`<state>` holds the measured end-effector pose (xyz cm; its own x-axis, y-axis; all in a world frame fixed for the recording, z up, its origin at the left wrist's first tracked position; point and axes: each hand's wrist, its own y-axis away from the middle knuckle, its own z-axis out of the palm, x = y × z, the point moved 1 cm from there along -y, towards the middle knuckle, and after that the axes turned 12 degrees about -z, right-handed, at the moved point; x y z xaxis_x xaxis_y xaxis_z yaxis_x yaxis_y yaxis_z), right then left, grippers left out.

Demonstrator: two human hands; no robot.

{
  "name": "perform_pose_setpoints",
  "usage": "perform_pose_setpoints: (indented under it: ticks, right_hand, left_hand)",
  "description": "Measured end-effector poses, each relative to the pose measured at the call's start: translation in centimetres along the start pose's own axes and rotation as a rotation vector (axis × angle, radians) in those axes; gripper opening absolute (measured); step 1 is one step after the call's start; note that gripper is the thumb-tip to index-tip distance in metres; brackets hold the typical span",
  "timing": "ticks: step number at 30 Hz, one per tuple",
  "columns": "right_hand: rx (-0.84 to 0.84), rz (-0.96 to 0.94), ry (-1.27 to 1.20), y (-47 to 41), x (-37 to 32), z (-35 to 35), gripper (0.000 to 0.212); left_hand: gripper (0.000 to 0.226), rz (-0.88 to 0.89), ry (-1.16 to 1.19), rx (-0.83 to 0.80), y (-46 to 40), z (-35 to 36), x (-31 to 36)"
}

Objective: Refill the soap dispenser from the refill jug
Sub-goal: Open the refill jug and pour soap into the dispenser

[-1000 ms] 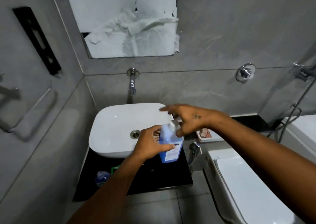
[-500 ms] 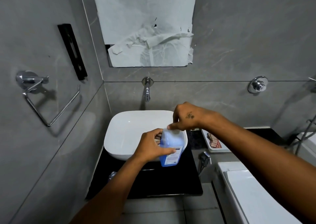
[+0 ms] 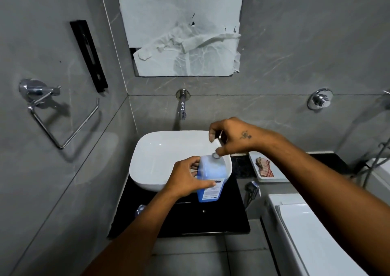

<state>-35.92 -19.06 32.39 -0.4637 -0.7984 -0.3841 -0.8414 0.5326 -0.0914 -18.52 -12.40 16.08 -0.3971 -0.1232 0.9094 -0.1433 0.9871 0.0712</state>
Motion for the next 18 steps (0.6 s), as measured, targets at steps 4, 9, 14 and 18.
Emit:
perform_pose_setpoints:
  ticks: [4, 9, 14, 18]
  right_hand:
    - [0.184, 0.111, -0.174, 2.4, 3.9, 2.5, 0.045]
    - [0.287, 0.422, -0.321, 7.0, 10.3, 12.7, 0.035]
    - [0.134, 0.673, -0.403, 9.9, 13.9, 23.2, 0.049]
    - [0.175, 0.774, -0.436, 10.6, 15.2, 26.9, 0.031]
  left_hand:
    - [0.06, -0.005, 0.043, 0.011, 0.3, 0.3, -0.8]
    - [0.065, -0.032, 0.047, 0.0, 0.8, 0.9, -2.7]
    - [0.067, -0.091, 0.008, -0.008, 1.3, 2.2, -5.0]
    - [0.069, -0.111, -0.04, -0.005, 2.1, 3.0, -5.9]
